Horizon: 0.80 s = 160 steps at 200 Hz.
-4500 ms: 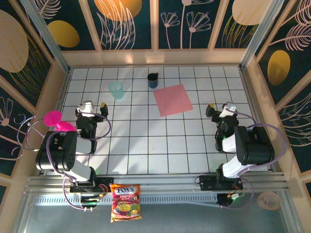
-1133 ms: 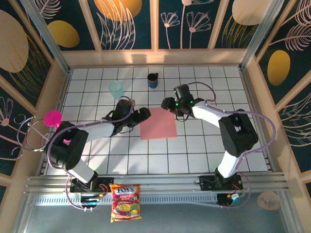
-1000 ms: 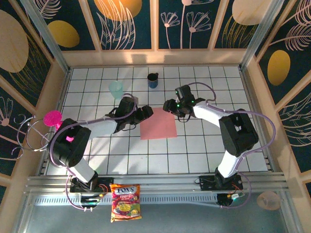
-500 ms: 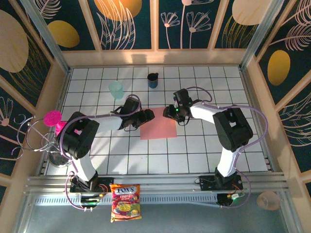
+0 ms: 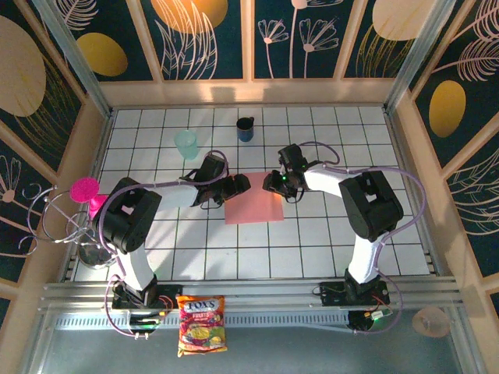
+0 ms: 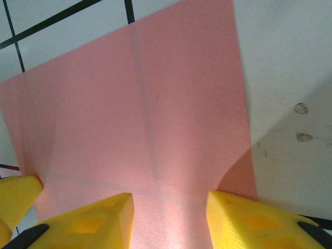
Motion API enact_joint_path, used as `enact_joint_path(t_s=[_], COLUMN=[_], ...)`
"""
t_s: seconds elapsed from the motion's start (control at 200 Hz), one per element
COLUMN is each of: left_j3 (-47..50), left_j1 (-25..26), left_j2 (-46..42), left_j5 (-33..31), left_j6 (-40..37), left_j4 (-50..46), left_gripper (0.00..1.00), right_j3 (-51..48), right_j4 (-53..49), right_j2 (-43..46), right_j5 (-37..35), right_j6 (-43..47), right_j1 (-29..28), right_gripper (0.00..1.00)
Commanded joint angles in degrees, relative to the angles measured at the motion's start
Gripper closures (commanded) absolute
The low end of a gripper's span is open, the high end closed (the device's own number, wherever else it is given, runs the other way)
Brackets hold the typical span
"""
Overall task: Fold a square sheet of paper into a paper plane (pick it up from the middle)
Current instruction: First fold in half a square sheet of paper at the center of the table.
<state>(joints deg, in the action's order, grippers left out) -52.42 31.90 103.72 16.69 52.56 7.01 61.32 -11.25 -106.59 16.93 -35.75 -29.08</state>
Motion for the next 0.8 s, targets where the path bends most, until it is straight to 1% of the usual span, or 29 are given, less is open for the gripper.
enact_joint_path(t_s=[0.0, 0.355, 0.511, 0.691, 0.711, 0.796], left_j3=[0.54, 1.64, 1.46, 1.3, 1.28, 1.36], left_j1=[0.35, 0.31, 0.35, 0.31, 0.35, 0.35], left_j2=[1.53, 0.57, 0.5, 0.56, 0.55, 0.34], left_j5=[0.1, -0.34, -0.49, -1.11, -1.24, -1.79], left_j6=[-0.61, -0.34, -0.58, -1.35, -1.37, -1.61], left_j4=[-2.48, -2.17, -2.47, -3.52, -3.64, -4.06], left_gripper=[0.22, 0.21, 0.21, 0.21, 0.21, 0.21], right_j3=[-2.04, -2.94, -3.29, -3.05, -3.0, -2.92], right_j4=[0.16, 7.27, 9.84, 12.14, 12.27, 13.52], right_j2=[-2.31, -3.34, -3.91, -4.62, -4.74, -5.17], right_j5=[2.56, 9.52, 11.73, 14.02, 14.21, 15.25], right_j6=[-2.01, -5.62, -6.76, -7.54, -7.65, -8.26], right_j1=[-0.19, -1.15, -1.72, -1.93, -3.0, -3.39], right_gripper=[0.58, 0.62, 0.66, 0.67, 0.68, 0.68])
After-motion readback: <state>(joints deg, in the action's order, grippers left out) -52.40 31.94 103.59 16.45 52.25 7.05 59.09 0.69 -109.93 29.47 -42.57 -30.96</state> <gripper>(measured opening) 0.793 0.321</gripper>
